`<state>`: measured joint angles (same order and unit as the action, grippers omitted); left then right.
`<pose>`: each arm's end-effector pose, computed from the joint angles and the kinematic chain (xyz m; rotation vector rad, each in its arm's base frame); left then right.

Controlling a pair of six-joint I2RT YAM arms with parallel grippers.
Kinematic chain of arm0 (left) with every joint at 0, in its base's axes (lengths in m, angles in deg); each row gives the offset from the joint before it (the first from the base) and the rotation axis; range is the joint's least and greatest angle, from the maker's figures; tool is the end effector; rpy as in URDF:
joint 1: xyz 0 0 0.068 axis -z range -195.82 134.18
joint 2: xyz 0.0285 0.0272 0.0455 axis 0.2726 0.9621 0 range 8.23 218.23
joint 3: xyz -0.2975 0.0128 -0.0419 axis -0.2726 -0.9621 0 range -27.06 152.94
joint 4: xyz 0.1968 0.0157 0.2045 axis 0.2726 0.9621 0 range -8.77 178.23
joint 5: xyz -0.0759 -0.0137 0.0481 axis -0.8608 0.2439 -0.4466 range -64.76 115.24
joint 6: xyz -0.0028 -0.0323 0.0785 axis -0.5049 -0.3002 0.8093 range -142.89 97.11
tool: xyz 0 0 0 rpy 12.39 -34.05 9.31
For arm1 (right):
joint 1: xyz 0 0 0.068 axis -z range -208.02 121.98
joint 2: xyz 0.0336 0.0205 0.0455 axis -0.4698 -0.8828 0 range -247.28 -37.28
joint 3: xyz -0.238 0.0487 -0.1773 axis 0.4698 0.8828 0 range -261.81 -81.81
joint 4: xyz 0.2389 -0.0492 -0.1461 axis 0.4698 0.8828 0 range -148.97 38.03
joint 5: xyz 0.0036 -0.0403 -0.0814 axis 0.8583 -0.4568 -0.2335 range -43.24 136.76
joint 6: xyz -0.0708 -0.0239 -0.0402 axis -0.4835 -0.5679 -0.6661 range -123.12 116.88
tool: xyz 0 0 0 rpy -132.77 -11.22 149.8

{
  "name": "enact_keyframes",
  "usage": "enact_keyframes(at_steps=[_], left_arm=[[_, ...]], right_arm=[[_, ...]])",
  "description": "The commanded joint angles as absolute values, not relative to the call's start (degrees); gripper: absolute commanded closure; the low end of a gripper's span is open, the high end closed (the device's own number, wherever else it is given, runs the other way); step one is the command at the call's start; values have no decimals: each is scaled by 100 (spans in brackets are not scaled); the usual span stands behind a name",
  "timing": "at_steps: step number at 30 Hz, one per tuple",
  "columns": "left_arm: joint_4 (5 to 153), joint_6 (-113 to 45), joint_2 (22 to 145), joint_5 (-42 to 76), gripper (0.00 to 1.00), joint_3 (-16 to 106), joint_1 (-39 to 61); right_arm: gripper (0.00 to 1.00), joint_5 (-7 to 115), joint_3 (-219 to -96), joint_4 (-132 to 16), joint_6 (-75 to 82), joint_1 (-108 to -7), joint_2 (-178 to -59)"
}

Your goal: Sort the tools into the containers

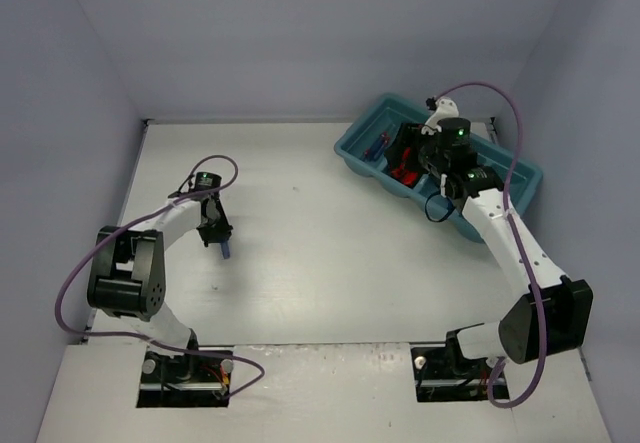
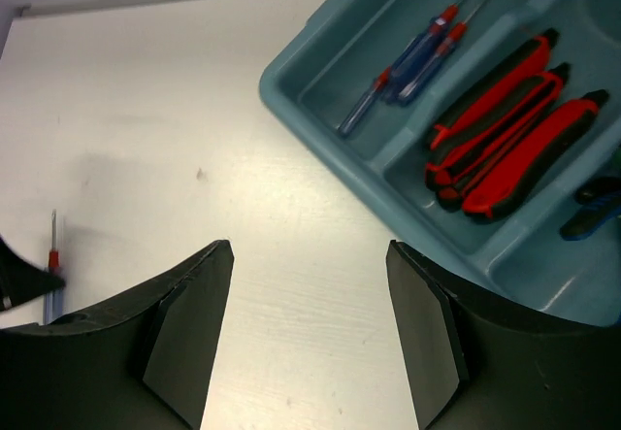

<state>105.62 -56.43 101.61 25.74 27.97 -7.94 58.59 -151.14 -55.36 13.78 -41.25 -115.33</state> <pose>0.3504 -0.0478 0.1536 -0.5989 2.6173 -0.2194 0.3648 0.1014 0.3870 -0.0928 1.8140 0.5598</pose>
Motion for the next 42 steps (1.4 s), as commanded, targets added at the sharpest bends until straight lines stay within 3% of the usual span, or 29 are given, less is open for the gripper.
enact_keyframes(at_steps=[1, 10, 24, 28, 32, 34, 36, 42], left_arm=[[9697, -6084, 9080, 1534, 100, 2876, -688], [8162, -7186, 8175, 836, 100, 3398, 136], [6961, -7711, 8097, 643, 100, 3890, 1014], [6824, -7755, 8058, 634, 100, 3843, 1105], [6822, -7735, 8065, 626, 100, 3801, 1143], [6822, -7716, 8065, 648, 100, 3759, 1150], [6831, -7663, 8045, 720, 96, 3687, 1152], [7333, -7132, 7834, 1296, 44, 3476, 1134]], right_arm=[[37, 6607, -14931, -5845, 891, -4613, -11292], [30, 7032, -15099, -6277, 927, -6150, -11682], [30, 7108, -15948, -6640, 1067, -6805, -12373], [37, 6931, -16046, -6696, 1076, -6862, -12497], [62, 6775, -16085, -6744, 1088, -6872, -12561], [85, 6643, -16106, -6742, 1070, -6864, -12561], [100, 6450, -16126, -6743, 1060, -6870, -12555], [100, 5847, -16175, -6732, 1273, -6612, -12722]])
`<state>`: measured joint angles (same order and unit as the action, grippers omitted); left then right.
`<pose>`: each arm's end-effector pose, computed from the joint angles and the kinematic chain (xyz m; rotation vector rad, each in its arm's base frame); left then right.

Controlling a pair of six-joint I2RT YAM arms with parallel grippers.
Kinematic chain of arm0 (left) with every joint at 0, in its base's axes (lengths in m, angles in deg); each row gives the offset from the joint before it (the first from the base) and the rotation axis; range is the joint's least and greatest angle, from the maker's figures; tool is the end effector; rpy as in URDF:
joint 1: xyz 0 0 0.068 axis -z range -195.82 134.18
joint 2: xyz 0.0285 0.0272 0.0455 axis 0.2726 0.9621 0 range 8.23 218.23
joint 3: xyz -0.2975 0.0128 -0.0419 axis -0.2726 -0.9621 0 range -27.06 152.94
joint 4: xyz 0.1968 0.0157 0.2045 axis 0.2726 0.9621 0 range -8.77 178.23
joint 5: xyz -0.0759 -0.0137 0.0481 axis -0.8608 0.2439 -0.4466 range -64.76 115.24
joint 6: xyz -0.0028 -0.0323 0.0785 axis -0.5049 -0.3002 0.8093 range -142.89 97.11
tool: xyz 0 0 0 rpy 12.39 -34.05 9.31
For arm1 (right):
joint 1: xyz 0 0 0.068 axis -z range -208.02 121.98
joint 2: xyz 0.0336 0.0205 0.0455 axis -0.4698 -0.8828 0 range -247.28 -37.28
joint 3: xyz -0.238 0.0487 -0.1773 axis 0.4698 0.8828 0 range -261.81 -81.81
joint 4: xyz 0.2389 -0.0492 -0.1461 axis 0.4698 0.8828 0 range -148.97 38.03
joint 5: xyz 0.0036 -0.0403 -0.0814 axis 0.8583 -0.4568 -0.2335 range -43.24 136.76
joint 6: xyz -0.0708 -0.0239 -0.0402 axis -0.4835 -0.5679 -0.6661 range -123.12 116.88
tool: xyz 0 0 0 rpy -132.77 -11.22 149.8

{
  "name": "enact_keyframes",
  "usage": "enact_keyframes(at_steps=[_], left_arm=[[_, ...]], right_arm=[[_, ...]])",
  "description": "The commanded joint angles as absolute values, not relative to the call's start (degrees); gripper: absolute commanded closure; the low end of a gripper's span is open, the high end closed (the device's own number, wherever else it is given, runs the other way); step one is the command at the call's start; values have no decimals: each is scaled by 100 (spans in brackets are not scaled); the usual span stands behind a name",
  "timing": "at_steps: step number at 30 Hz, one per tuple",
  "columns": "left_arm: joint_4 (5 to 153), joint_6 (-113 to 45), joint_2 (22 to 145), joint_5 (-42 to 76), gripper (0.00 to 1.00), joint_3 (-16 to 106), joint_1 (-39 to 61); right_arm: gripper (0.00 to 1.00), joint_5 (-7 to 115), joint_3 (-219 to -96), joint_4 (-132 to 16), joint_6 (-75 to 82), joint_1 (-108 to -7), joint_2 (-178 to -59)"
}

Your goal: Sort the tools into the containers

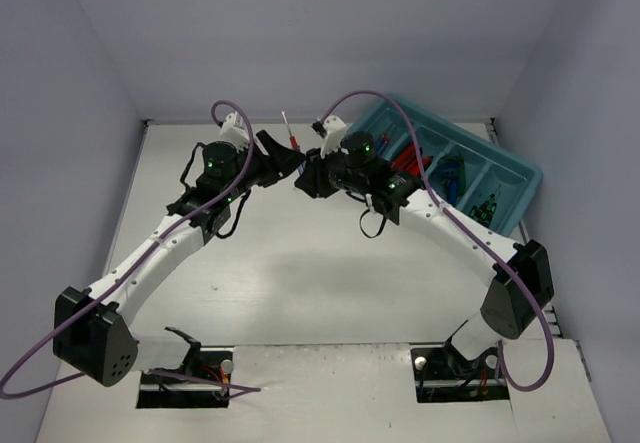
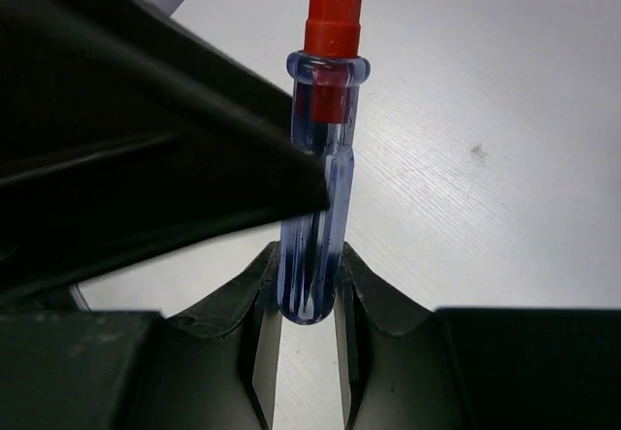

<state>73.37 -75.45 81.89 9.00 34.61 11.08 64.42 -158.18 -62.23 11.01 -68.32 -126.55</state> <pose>0.3105 -0.1809 0.3867 -0.1657 1.7980 -1.2609 0.3173 0.2987 0.3803 -0.6428 1.7143 0.9518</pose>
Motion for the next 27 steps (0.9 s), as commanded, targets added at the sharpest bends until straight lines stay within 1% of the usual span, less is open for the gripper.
enact_keyframes(at_steps=[1, 2, 4, 6, 9, 14, 15, 18, 20, 23, 27], left_arm=[[7607, -7012, 7787, 1477, 37, 3501, 1134], [7875, -6795, 7709, 1776, 31, 3575, 1141], [8580, -6542, 7535, 2116, 27, 3635, 1136], [9203, -6160, 7368, 2658, 26, 3683, 1140], [9882, -5693, 7022, 3347, 25, 3649, 1138], [10789, -5190, 6334, 4062, 25, 3505, 1134], [10921, -5134, 6217, 4145, 25, 3465, 1134], [11176, -5084, 5837, 4294, 25, 3304, 1134], [11294, -5082, 5669, 4402, 25, 3241, 1125], [11422, -5045, 5480, 4518, 25, 3264, 1125], [11529, -4789, 5472, 4662, 24, 3517, 1134]], right_arm=[[100, 5733, -16185, -6732, 1376, -6503, -12769], [100, 5658, -16201, -6732, 1582, -6256, -12814], [100, 5490, -16302, -6724, 1853, -5923, -13064], [99, 5395, -16469, -6717, 2215, -5437, -13439], [96, 5258, -16883, -6684, 2547, -4936, -14043], [86, 5141, -17887, -6578, 2884, -4444, -15239], [80, 5134, -18074, -6561, 2949, -4375, -15450], [52, 5103, -18571, -6528, 2983, -4252, -15960], [40, 5248, -18915, -6464, 2944, -4233, -16207], [25, 5440, -19146, -6401, 2782, -4234, -16244], [15, 5460, -18760, -6323, 2395, -4231, -15460]])
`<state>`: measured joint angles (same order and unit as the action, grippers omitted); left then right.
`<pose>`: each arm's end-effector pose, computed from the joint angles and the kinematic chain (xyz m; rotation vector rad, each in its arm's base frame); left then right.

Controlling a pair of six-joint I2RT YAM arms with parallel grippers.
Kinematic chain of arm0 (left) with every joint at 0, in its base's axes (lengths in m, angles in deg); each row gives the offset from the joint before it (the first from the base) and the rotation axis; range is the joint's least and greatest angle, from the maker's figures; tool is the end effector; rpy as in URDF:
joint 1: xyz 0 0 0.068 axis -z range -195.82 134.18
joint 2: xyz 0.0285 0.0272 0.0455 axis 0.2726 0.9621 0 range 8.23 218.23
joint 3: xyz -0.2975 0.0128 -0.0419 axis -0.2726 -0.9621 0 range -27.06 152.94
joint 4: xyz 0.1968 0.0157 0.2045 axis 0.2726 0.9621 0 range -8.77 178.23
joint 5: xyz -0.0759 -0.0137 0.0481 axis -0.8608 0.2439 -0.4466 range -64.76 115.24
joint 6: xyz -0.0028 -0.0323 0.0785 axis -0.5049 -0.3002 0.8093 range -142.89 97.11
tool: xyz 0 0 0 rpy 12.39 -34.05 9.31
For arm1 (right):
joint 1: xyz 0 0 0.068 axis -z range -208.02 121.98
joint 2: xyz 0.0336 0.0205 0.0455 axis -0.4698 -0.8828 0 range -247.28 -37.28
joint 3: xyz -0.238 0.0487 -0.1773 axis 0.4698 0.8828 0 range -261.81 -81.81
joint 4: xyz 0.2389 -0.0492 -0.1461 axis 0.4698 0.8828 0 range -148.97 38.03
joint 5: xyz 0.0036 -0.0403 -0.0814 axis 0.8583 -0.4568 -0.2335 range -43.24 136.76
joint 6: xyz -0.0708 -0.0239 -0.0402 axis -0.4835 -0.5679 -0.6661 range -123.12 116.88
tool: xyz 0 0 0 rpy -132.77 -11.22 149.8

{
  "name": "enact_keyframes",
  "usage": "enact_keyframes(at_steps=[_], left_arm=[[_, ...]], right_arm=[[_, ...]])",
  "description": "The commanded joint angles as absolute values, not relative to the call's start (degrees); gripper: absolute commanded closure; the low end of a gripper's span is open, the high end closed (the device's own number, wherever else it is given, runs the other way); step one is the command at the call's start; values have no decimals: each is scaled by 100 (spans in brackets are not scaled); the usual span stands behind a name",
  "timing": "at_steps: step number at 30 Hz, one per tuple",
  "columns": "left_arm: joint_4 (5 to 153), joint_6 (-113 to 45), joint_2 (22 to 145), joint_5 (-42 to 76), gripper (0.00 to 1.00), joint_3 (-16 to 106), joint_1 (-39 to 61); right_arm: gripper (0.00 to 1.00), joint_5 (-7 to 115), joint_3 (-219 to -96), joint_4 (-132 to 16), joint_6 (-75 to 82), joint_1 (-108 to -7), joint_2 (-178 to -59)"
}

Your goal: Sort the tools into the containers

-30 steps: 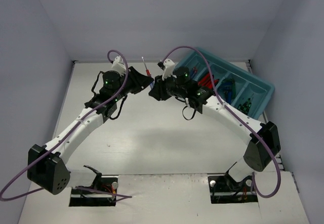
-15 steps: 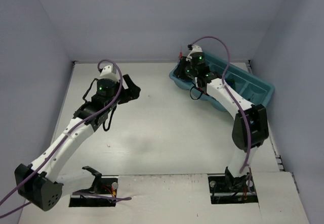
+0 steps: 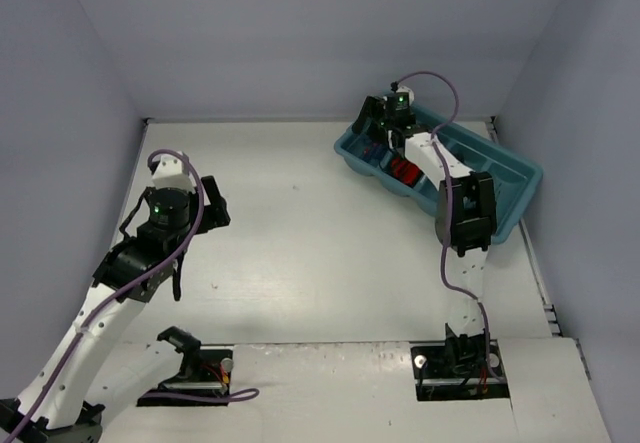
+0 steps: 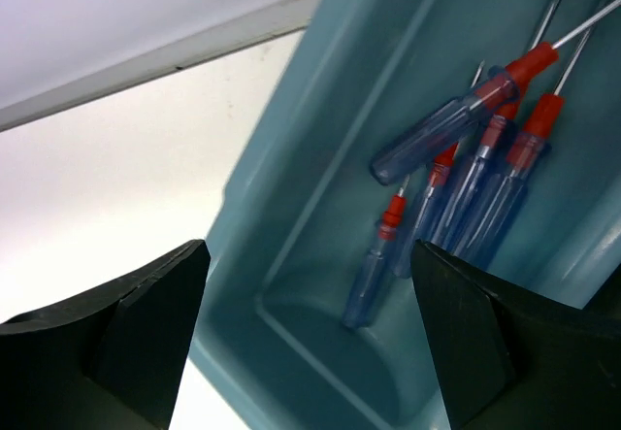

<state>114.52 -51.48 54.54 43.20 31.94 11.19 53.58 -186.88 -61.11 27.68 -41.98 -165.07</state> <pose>0.1913 -0.0716 0.3918 -0.2360 1.9131 -0.3510 0.5895 0.1556 0.2441 0.2091 1.9692 0.6307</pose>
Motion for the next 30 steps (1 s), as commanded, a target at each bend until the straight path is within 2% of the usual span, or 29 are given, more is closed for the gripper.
enact_keyframes(at_steps=[1, 4, 11, 23, 30], left_arm=[[11553, -4720, 5493, 4695, 24, 3613, 1134], [11670, -4594, 5633, 4721, 24, 3953, 1125], [11939, -4137, 5688, 4817, 23, 4674, 1116], [12463, -3611, 4856, 5449, 18, 4744, 1100], [12692, -3829, 4458, 5353, 12, 4552, 1099]], right_arm=[[13, 5447, -18608, -6300, 2261, -4234, -15203], [10, 5296, -17955, -6209, 1866, -4217, -14446], [0, 4791, -16123, -5866, 851, -4076, -11311], [0, 3340, -14319, -3965, 162, -4165, -6964], [0, 2614, -13913, -3780, -15, -4165, -5496]])
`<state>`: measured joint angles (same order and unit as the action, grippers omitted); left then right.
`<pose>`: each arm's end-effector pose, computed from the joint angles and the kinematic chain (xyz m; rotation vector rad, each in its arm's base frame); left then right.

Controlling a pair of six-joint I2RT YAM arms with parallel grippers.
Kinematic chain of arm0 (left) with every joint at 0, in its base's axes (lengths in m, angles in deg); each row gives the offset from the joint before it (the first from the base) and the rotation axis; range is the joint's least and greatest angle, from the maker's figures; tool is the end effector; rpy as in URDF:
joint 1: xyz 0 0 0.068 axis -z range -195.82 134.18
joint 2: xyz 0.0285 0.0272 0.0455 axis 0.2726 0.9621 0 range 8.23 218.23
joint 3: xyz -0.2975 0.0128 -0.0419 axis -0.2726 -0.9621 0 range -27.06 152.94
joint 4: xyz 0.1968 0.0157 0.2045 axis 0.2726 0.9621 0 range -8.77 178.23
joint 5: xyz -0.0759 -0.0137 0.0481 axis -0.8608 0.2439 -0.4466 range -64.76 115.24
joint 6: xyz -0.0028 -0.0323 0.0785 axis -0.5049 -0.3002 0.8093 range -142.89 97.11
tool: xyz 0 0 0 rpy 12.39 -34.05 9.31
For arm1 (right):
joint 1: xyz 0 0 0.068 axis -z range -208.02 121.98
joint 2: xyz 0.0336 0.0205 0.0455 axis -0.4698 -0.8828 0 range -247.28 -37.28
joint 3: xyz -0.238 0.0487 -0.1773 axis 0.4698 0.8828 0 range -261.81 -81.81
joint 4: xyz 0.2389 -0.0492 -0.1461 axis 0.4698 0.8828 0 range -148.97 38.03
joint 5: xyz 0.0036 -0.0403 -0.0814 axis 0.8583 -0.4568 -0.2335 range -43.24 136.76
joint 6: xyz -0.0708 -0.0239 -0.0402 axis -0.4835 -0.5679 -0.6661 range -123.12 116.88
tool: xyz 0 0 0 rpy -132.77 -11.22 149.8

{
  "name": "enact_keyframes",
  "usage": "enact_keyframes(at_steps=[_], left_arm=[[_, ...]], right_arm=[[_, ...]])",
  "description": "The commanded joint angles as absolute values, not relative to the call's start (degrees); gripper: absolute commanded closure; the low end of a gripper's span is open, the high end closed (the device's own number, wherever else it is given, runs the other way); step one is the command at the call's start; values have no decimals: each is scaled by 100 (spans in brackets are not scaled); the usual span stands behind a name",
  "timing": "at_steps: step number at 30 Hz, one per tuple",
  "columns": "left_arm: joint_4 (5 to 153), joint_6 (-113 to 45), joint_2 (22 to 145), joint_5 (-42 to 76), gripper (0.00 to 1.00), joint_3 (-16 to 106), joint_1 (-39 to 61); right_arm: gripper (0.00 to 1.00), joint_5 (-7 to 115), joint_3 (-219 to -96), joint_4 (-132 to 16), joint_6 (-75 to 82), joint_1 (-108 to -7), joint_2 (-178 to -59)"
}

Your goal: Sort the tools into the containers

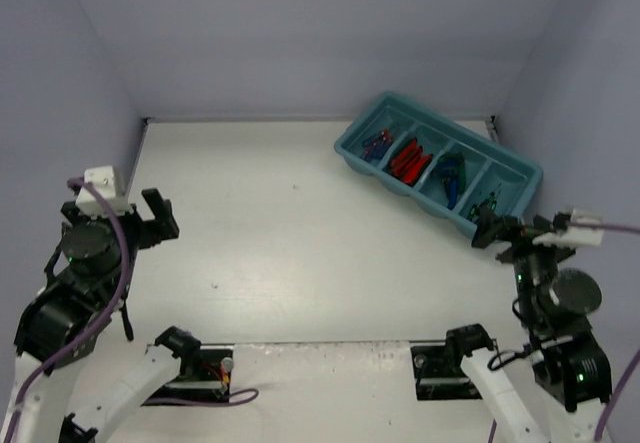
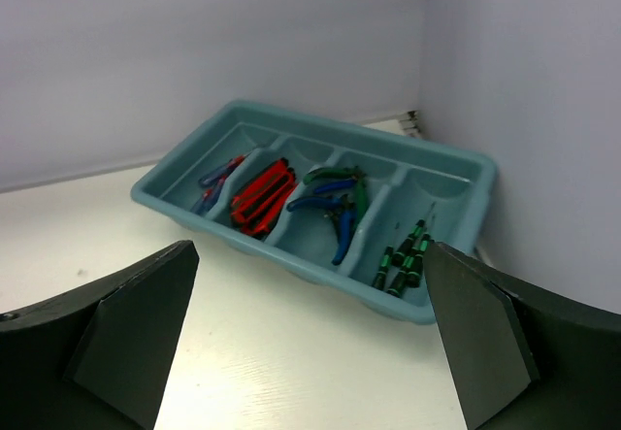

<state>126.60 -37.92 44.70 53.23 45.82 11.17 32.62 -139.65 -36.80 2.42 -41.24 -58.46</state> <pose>0.1084 -0.0159 0.4738 -0.1801 1.7006 -0.1234 0.0713 -0.0020 0.4648 0.1217 1.3211 0.1154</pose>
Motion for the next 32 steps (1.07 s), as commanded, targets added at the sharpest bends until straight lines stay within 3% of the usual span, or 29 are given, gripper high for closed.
enact_keyframes(at_steps=[1, 5, 32], left_arm=[[12693, -3840, 4416, 5281, 11, 4494, 1099], [12807, -3880, 4330, 5107, 9, 4388, 1108], [13108, -4038, 3985, 4481, 7, 3707, 1100]], right_arm=[[0, 2413, -13884, -3770, 15, -4165, -5436], [0, 1903, -13754, -3683, 145, -4173, -5284], [0, 2271, -13727, -3612, 385, -4182, -5770]])
